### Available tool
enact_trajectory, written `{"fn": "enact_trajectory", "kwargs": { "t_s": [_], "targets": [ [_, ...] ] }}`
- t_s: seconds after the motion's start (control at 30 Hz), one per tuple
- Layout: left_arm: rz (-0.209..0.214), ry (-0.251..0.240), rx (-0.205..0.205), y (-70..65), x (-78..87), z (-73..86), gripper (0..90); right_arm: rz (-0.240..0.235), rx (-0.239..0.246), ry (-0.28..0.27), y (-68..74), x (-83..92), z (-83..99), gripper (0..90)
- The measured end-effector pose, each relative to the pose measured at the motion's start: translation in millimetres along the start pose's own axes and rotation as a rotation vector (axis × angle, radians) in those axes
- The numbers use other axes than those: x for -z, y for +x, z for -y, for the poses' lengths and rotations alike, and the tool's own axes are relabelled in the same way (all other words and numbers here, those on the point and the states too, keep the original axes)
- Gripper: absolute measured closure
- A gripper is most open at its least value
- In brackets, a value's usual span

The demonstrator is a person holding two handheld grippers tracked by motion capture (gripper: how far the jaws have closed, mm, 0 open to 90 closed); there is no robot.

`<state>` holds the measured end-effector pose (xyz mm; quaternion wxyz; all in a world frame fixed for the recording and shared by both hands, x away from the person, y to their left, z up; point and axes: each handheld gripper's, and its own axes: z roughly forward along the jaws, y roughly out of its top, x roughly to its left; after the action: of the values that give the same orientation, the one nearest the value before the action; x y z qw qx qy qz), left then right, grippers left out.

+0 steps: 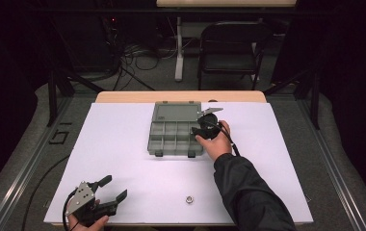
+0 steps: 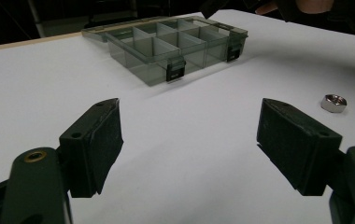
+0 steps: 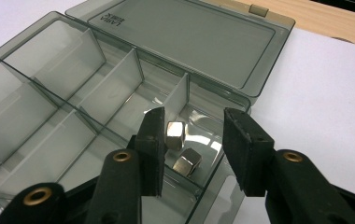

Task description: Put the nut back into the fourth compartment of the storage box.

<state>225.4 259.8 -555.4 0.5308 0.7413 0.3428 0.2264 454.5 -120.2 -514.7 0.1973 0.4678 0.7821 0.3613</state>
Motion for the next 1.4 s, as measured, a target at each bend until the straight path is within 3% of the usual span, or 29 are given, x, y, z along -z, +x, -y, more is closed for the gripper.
{"fn": "enact_trajectory", "kwargs": {
  "t_s": [0.4,0.8,1.4],
  "targets": [
    [-0.002,-0.004,0.005,-0.3,-0.4,0.1,22.4,-0.016,0.017,-0.008,-0.6,16.5,2.4,55.7],
    [-0.004,-0.004,0.003,-0.8,-0.8,-0.1,22.4,-0.081,0.051,-0.050,7.6,44.9,12.5,55.5],
    [-0.005,-0.003,0.004,-0.6,0.2,0.2,22.4,-0.160,0.107,-0.087,25.8,76.8,43.5,55.5]
  ]
}}
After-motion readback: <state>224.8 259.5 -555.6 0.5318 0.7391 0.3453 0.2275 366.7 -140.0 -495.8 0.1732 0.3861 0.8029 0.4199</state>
